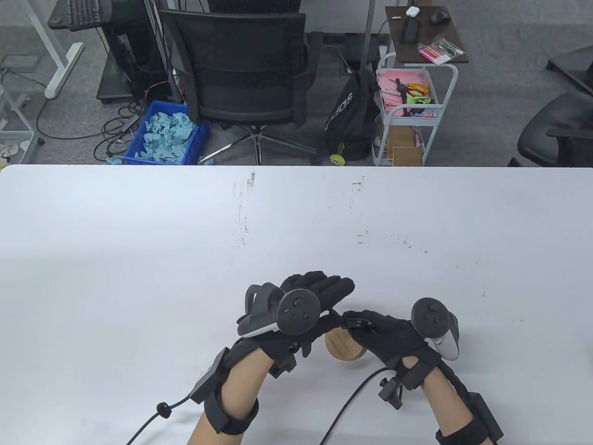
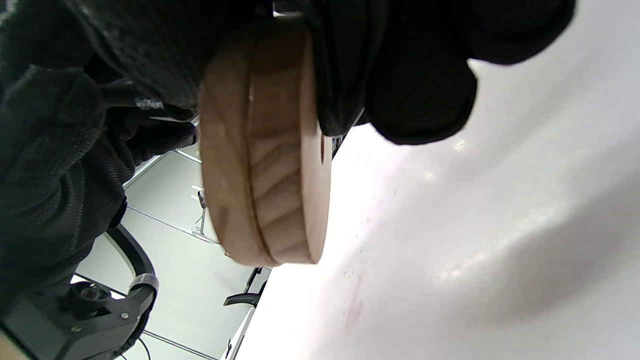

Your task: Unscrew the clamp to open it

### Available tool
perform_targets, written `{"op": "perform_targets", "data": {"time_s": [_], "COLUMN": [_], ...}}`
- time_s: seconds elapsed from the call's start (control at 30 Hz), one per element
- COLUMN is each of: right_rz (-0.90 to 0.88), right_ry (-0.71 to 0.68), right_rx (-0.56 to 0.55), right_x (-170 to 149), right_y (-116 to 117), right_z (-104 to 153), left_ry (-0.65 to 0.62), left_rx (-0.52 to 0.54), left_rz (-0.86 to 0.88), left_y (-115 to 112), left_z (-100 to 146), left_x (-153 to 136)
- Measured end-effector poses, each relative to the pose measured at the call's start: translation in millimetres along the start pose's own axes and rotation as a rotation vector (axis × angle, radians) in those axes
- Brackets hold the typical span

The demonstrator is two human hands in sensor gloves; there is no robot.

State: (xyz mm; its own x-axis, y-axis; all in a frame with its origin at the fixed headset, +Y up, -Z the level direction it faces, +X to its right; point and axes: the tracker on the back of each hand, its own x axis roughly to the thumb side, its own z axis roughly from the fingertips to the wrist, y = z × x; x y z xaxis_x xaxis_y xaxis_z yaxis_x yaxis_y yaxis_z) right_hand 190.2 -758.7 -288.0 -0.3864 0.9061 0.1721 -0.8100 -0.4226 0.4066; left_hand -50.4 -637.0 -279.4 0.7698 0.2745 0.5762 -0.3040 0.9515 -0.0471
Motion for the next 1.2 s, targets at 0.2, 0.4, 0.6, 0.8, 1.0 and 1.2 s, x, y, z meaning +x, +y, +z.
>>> {"op": "perform_targets", "data": {"time_s": [0.2, 0.4, 0.6, 0.8, 1.0, 1.2], "right_rz": [-0.011, -0.015, -0.017, -0.048, -0.113, -0.172], "right_ry": [0.005, 0.005, 0.004, 0.000, -0.032, -0.072], "right_rx": [-0.002, -0.003, -0.005, -0.027, -0.105, -0.152], "right_x": [-1, -1, -2, -3, -3, -3], "right_y": [-1, -1, -1, -6, -18, -20], "right_z": [0, 0, 0, 1, 4, 5], "left_ry": [0.018, 0.052, 0.051, 0.043, 0.117, 0.221], "left_rx": [0.007, 0.022, 0.046, 0.062, 0.114, -0.005], "left_rz": [-0.003, -0.052, -0.010, 0.056, 0.198, 0.316], "left_y": [2, 3, 5, 7, 12, -24], "left_z": [0, 1, 0, 1, 6, -6], "left_x": [-2, -3, -5, -12, -38, -64]}}
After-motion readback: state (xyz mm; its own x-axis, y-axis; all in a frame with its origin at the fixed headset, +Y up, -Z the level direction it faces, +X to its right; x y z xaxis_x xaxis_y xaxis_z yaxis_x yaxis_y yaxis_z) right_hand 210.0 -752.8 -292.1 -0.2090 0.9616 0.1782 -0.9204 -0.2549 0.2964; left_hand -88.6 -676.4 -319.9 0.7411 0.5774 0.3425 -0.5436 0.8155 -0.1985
